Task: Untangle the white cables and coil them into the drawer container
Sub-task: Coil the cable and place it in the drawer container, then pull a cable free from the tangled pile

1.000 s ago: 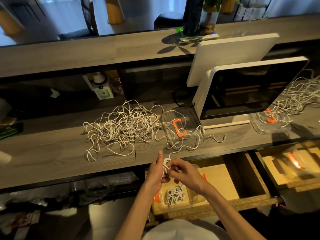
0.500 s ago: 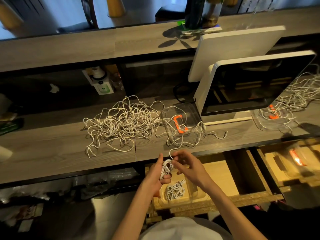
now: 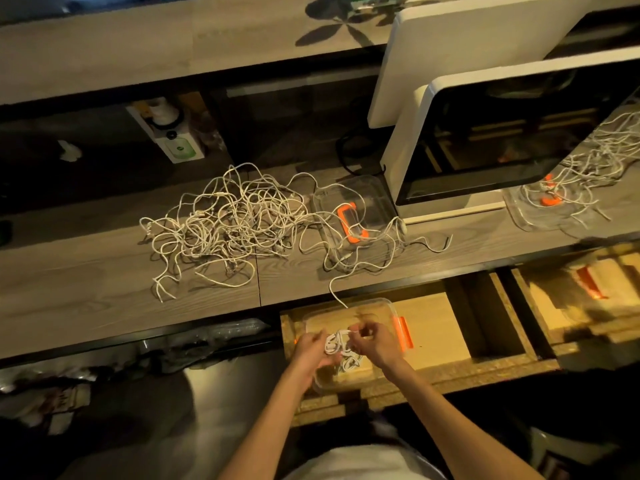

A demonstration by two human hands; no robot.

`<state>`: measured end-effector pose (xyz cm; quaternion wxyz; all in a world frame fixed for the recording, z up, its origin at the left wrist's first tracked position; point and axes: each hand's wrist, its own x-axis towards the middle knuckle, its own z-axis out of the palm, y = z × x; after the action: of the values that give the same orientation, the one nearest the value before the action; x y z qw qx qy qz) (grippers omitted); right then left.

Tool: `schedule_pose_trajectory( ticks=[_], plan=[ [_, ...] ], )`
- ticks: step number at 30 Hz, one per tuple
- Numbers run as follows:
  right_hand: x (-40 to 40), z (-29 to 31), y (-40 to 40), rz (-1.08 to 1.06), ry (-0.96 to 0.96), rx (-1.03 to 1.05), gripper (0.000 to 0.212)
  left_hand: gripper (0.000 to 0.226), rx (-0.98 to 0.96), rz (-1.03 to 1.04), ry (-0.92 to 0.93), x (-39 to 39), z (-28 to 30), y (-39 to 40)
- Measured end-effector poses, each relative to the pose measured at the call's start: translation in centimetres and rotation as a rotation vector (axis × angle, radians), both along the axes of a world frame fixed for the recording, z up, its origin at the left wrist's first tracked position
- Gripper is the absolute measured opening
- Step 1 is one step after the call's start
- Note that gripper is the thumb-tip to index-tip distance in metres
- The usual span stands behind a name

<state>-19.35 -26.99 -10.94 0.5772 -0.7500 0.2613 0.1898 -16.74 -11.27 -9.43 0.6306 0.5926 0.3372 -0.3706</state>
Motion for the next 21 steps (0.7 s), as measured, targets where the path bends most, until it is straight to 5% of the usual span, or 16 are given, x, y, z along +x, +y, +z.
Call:
schedule_pose_trajectory(
  ticks=[2, 5, 14, 21],
  plan=[
    [-0.5, -2.4, -0.1, -0.005, 0.056, -0.047, 0.017, 0.024, 0.041, -0.005, 0.031, -0.1, -1.1, -0.4],
    [-0.4, -4.7, -0.1, -0.037, 0.13, -0.064, 0.01, 0.012, 0.109, -0.006, 0.08, 0.5, -3.1, -1.0],
    [0.2, -6.8, -1.6, -0.006, 0.197, -0.065, 0.016, 0.033, 0.128, -0.15, 0.078, 1.5, -5.1, -0.4],
    [4.4, 1.2, -3.3, -0.007, -0.192, -0.278, 0.004, 0.027, 0.169, -0.295, -0.067, 3.4, -2.4, 2.2]
  ],
)
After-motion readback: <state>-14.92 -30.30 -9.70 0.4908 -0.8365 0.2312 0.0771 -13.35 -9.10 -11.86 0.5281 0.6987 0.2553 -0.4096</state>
